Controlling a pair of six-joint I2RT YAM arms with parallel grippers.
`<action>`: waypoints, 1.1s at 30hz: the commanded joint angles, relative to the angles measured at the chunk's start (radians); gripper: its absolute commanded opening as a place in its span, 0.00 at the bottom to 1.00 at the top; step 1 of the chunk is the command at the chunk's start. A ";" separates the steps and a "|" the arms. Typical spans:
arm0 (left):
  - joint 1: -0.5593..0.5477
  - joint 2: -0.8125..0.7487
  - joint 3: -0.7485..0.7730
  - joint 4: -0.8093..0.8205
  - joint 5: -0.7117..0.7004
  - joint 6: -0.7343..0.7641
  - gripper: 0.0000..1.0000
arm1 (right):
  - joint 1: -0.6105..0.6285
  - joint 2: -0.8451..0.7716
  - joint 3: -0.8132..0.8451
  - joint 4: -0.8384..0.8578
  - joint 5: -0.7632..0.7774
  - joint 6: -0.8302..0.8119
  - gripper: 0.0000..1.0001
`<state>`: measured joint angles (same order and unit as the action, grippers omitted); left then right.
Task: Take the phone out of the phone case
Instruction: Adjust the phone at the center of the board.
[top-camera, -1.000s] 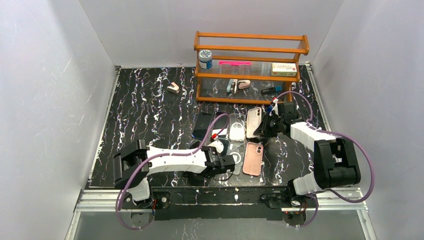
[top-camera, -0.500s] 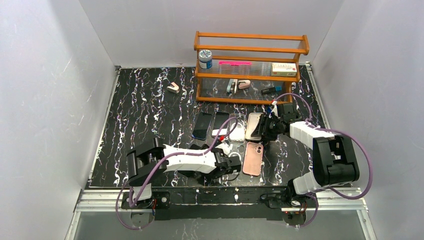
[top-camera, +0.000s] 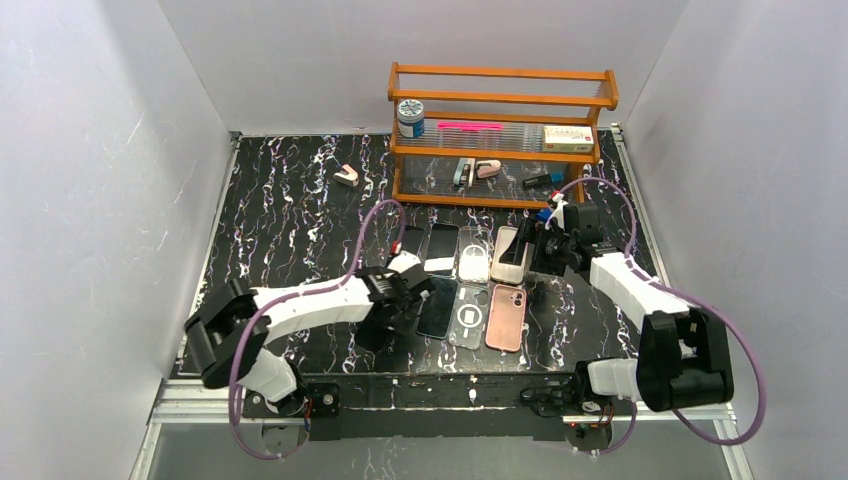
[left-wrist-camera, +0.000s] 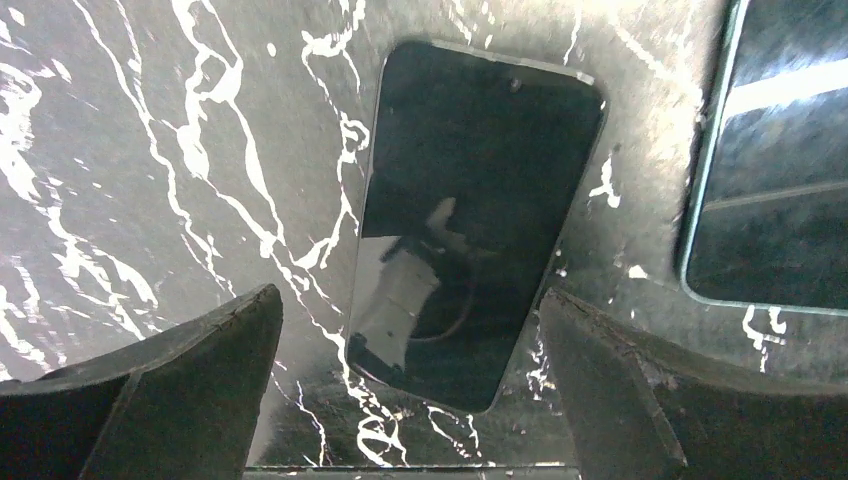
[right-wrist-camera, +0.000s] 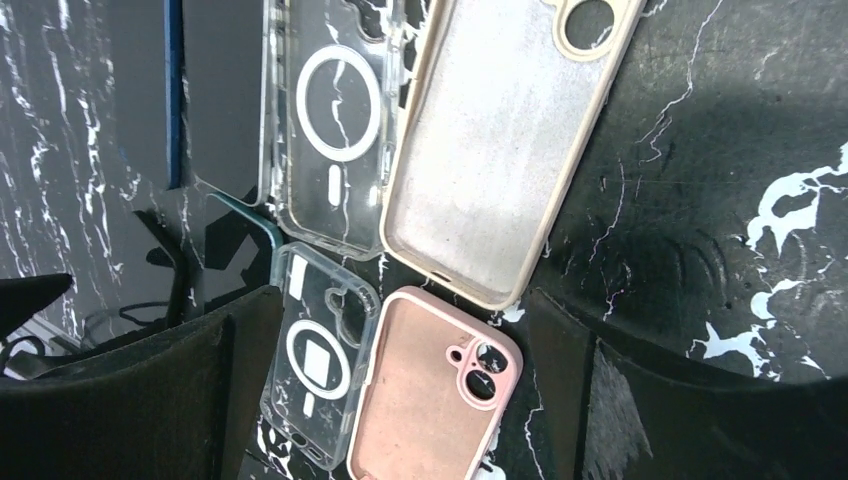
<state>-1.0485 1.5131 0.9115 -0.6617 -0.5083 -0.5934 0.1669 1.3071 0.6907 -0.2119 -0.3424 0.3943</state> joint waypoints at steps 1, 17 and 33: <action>0.069 -0.114 -0.113 0.096 0.192 0.049 0.98 | 0.009 -0.089 -0.022 -0.004 0.015 0.016 0.99; 0.186 0.003 -0.158 0.297 0.374 0.020 0.52 | 0.012 -0.361 0.024 -0.028 -0.013 0.057 0.99; 0.315 -0.100 -0.116 0.386 0.403 -0.075 0.97 | 0.013 -0.579 0.065 -0.137 0.169 -0.012 0.99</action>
<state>-0.8230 1.5177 0.8257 -0.2871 -0.1551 -0.6426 0.1772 0.8200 0.6849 -0.3077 -0.2916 0.4282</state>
